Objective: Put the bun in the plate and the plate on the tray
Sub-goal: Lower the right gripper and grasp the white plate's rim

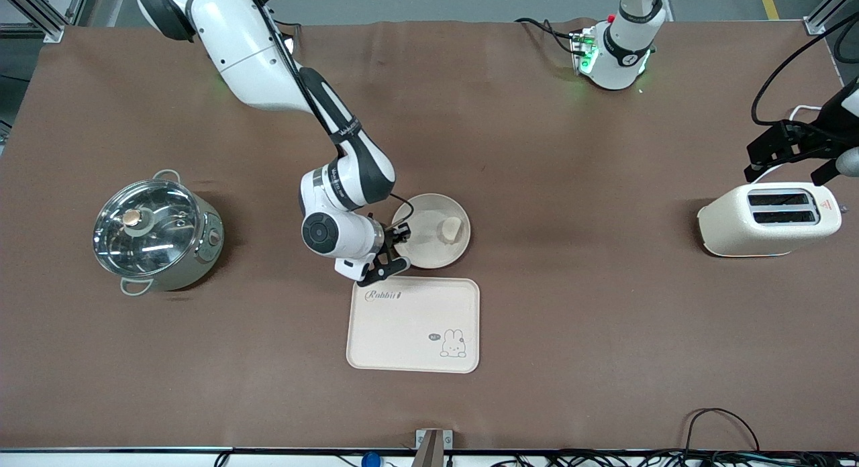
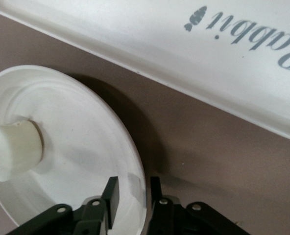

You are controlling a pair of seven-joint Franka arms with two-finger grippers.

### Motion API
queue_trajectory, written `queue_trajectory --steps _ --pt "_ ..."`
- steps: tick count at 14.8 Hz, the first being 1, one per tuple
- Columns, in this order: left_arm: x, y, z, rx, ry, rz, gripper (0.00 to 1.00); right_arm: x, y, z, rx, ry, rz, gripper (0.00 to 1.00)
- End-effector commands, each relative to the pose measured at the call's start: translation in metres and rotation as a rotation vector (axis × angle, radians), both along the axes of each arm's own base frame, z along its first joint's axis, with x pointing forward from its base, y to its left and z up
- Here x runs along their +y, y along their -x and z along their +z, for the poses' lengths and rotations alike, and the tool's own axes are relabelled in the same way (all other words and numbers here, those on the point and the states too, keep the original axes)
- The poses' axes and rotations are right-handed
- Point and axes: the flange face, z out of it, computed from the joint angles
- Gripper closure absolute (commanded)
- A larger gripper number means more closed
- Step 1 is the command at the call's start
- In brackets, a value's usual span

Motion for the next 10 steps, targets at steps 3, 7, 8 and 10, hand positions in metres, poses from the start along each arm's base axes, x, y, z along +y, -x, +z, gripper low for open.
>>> queue_trajectory --steps 3,7,8,10 --pt "0.0013 -0.0001 0.0058 0.004 -0.021 0.006 0.00 0.0046 -0.0010 -0.0013 -0.004 -0.020 -0.008 0.78" --pt "-0.0015 -0.0004 0.0042 0.007 -0.019 0.006 0.00 0.0045 -0.0008 -0.0014 -0.002 -0.017 -0.011 0.89" --pt "-0.0025 -0.0004 0.0042 0.007 -0.017 0.006 0.00 0.0041 -0.0016 0.0001 -0.001 -0.018 -0.013 0.92" --pt "-0.0026 -0.0004 0.0042 0.007 -0.016 0.006 0.00 -0.0004 -0.0052 0.0045 0.001 -0.022 -0.018 0.96"
